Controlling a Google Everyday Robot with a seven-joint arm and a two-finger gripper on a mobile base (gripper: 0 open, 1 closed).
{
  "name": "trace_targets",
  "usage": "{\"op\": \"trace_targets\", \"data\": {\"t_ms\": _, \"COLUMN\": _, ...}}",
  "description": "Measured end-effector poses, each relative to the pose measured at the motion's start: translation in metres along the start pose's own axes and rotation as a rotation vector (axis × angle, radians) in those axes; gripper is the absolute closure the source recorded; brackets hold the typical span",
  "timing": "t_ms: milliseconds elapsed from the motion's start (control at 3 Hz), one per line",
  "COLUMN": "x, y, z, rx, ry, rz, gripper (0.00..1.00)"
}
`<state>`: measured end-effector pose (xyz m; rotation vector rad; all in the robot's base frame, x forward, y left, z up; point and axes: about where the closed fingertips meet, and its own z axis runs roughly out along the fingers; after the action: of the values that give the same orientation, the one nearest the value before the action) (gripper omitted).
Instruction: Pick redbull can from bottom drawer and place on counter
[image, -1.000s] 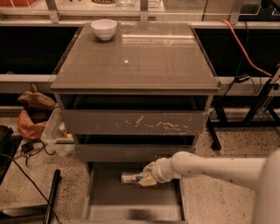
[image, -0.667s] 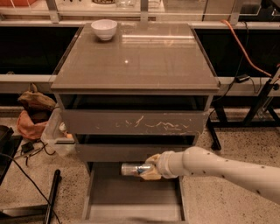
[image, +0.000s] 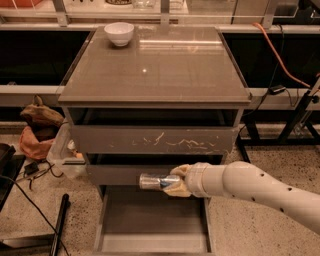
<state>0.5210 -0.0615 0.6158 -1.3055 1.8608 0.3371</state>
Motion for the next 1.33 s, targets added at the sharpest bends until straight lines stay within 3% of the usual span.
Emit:
{"op": "trace_targets", "data": {"t_ms": 333, "x": -0.040, "y": -0.016, "z": -0.029, "rx": 0.061, "ry": -0.011, "rz": -0.079, "gripper": 1.00}}
{"op": "trace_targets", "data": {"t_ms": 667, "x": -0.118, "y": -0.045, "z": -0.071, "rx": 0.139, "ry": -0.017, "rz": -0.216, "gripper": 1.00}}
{"op": "trace_targets", "data": {"t_ms": 1000, "x": -0.170, "y": -0.078, "z": -0.088, "rx": 0.169, "ry": -0.034, "rz": -0.287, "gripper": 1.00}}
{"op": "trace_targets", "data": {"t_ms": 1333, "x": -0.195, "y": -0.093, "z": -0.095, "rx": 0.186, "ry": -0.053, "rz": -0.310, "gripper": 1.00}}
